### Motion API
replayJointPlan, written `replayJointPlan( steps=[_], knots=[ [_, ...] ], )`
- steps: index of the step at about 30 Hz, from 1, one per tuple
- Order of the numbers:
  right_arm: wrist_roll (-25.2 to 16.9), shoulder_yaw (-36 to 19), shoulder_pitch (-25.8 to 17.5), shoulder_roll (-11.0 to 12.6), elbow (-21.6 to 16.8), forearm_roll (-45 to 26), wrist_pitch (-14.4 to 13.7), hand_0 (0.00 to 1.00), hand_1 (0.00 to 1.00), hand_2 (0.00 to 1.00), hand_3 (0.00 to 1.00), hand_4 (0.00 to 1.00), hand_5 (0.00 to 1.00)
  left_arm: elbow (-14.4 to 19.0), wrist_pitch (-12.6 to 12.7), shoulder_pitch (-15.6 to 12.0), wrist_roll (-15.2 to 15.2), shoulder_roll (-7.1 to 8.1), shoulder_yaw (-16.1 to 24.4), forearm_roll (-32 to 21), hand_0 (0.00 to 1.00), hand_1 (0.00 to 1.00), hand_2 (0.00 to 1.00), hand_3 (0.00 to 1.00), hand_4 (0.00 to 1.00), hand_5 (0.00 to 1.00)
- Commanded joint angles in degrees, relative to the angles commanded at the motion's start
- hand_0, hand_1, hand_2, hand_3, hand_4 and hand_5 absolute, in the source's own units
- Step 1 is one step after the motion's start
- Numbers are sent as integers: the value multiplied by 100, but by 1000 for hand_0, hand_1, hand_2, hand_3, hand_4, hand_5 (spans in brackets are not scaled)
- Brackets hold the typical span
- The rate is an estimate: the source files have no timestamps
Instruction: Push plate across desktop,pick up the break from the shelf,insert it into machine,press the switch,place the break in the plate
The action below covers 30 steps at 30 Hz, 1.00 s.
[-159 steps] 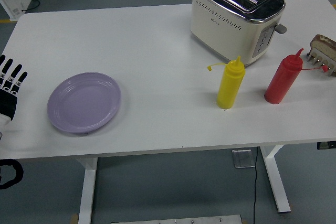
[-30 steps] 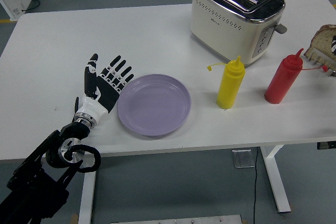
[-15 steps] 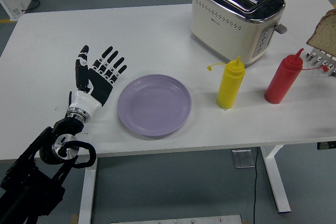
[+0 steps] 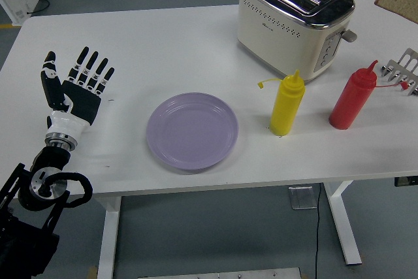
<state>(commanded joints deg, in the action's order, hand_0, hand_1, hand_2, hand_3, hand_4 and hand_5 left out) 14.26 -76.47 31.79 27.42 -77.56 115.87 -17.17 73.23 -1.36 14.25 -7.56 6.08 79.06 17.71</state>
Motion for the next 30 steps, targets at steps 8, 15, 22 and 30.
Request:
replayJointPlan(
  steps=[8,15,22,30],
  knots=[
    [65,268,689,-253,53,-266,-66,419,456,499,520,304,2,229,-51,-300,48,160,704,-228,873,825,884,782,734,998],
    [312,587,1337,-541,297,-456,-63,421,452,494,518,302,2,341,-67,-506,71,259,1020,-282,870,825,881,781,732,998],
    [791,827,1994,-953,694,-800,-110,419,445,493,516,302,2,456,-60,-653,86,303,1167,-264,866,822,879,779,723,998],
    [1183,1064,2647,-1328,1288,-961,-28,419,440,489,516,294,2,481,-54,-671,93,302,1150,-227,863,820,876,777,719,998]
  ],
)
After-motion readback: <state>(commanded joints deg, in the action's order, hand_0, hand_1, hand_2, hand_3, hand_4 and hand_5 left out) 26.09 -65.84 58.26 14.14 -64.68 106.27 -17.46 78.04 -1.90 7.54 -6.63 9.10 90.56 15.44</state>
